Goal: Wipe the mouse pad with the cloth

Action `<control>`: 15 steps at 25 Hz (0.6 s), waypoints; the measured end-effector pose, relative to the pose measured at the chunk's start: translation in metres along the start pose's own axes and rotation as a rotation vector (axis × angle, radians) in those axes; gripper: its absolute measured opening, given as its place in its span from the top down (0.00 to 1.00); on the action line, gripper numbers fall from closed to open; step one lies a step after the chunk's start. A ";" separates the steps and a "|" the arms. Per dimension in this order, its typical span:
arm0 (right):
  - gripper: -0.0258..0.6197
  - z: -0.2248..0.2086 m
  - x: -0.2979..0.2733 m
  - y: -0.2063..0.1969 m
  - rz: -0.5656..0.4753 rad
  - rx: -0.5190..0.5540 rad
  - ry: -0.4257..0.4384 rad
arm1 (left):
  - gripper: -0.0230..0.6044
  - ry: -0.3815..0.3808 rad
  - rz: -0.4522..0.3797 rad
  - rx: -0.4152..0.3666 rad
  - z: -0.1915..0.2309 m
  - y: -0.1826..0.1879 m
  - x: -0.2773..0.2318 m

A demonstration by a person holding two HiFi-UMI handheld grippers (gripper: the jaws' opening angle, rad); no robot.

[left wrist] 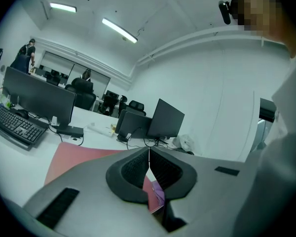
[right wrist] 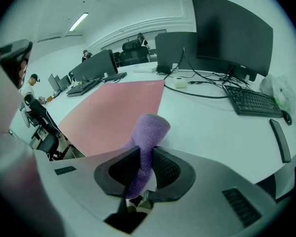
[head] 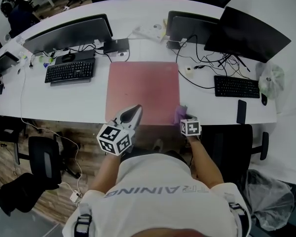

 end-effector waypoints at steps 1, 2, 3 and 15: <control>0.82 -0.004 0.002 -0.001 0.000 -0.005 -0.010 | 0.91 0.001 -0.004 -0.004 0.000 0.001 0.000; 0.82 -0.006 0.005 -0.002 -0.001 -0.007 -0.017 | 0.91 0.002 -0.008 -0.009 0.000 0.003 0.000; 0.82 -0.007 0.009 -0.001 -0.009 -0.007 -0.018 | 0.91 0.004 -0.013 -0.015 0.000 0.005 0.000; 0.82 0.046 0.116 0.072 -0.411 -0.010 0.008 | 0.91 0.076 -0.082 -0.137 0.033 0.050 0.044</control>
Point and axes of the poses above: the fingertips, and each gripper's own axes: x backward along the fingers, z to its left, y out of its top, the point moved 9 cm from there along x, backward along the fingers, and after that the axes turned 8 degrees about z, right-handed, at the moved point
